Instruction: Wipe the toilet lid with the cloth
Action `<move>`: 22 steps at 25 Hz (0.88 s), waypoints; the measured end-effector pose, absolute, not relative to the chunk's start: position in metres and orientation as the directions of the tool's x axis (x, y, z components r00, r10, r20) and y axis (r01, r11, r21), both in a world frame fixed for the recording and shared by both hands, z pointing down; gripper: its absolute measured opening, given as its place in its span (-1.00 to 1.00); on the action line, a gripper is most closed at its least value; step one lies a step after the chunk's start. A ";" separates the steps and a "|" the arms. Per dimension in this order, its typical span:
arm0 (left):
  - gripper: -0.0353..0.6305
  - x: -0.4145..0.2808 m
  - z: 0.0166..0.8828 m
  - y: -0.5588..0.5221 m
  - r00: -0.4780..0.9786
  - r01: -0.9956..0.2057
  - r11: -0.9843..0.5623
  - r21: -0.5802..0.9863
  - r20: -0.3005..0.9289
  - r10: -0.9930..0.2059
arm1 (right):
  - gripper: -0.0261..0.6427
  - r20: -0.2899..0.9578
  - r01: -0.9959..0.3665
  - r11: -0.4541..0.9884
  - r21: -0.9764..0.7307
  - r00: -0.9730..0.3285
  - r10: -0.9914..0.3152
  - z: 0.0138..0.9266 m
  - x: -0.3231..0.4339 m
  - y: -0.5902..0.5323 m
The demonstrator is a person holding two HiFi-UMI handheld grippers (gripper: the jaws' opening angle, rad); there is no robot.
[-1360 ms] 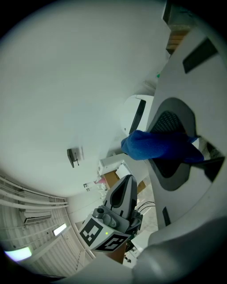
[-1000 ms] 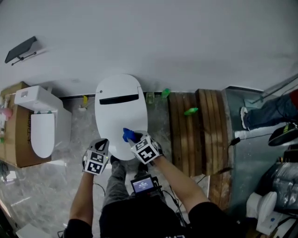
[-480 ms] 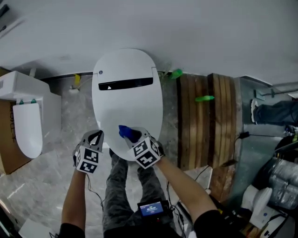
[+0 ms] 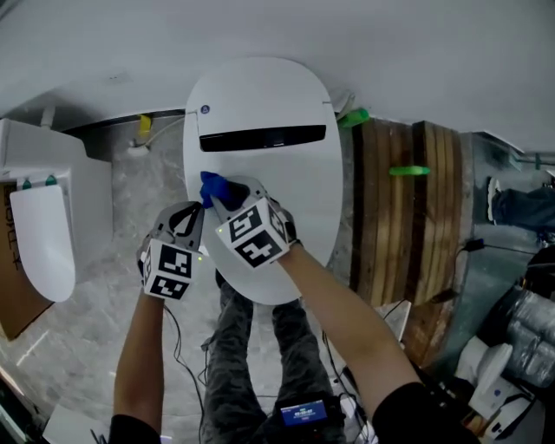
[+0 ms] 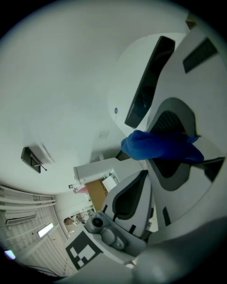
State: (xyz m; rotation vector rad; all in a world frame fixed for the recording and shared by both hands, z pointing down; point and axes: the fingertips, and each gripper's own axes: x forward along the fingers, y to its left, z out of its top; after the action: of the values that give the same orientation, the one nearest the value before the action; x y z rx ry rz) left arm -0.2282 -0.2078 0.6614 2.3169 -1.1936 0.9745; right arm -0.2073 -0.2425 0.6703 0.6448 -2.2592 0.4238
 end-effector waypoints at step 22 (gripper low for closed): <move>-0.86 -0.257 0.728 -0.245 0.416 -0.799 -0.601 0.029 0.748 -0.517 | -0.64 0.768 -0.668 0.719 -0.193 -0.559 -0.313 0.726 -0.265 -0.311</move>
State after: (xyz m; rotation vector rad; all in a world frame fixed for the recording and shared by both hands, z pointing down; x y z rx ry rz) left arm -0.2569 -0.2453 0.7279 2.2943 -1.1263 1.0115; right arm -0.2648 -0.3106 0.7262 0.7407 -2.1796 0.6144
